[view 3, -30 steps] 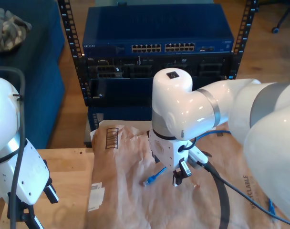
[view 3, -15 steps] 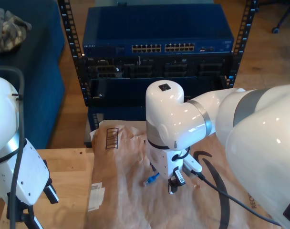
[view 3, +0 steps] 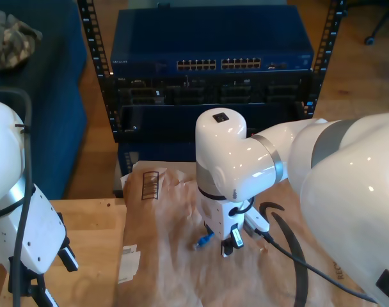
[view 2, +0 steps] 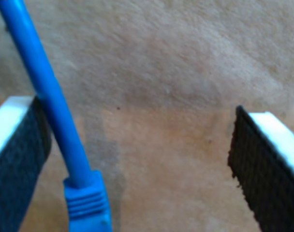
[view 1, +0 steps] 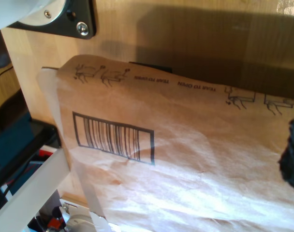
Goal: Grab the cable and plug it in
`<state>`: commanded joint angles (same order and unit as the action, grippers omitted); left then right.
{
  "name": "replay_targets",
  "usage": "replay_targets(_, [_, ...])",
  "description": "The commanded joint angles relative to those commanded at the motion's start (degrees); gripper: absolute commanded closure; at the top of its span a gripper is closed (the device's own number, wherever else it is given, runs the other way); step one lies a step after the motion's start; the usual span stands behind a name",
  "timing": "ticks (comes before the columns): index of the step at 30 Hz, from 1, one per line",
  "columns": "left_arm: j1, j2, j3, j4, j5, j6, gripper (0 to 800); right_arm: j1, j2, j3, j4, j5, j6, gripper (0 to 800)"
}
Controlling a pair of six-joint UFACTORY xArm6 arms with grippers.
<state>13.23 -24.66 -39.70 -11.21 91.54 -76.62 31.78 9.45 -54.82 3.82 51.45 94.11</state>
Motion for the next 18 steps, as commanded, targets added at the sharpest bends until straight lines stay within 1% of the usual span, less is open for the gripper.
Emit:
replay_targets(1, [0.0,0.0,0.0,0.0,0.0,0.0,0,0.0,0.0,-0.1,-0.1,0.0,0.0,301])
replay_targets(4, [0.0,-0.1,0.0,0.0,0.0,0.0,0,-0.1,0.0,0.0,-0.1,-1.1,0.1,361])
replay_targets(6, [0.0,-0.1,-0.1,0.0,0.0,0.0,0,-0.2,0.0,0.0,-0.1,-1.1,0.3,419])
replay_targets(9, [0.0,-0.1,-0.1,0.0,0.1,0.0,0,-0.4,0.0,-0.1,-0.1,-1.1,1.5,464])
replay_targets(11, [0.0,-0.1,-0.1,0.0,0.1,0.0,0,-0.3,0.0,-0.1,-0.1,-1.5,1.6,472])
replay_targets(15, [0.0,-0.1,-0.1,0.0,0.1,0.0,0,-0.4,0.0,0.0,-0.1,-1.7,1.6,539])
replay_targets(18, [0.0,-0.1,-0.1,0.0,0.1,0.0,0,-0.4,0.0,0.0,-0.1,-2.0,1.8,616])
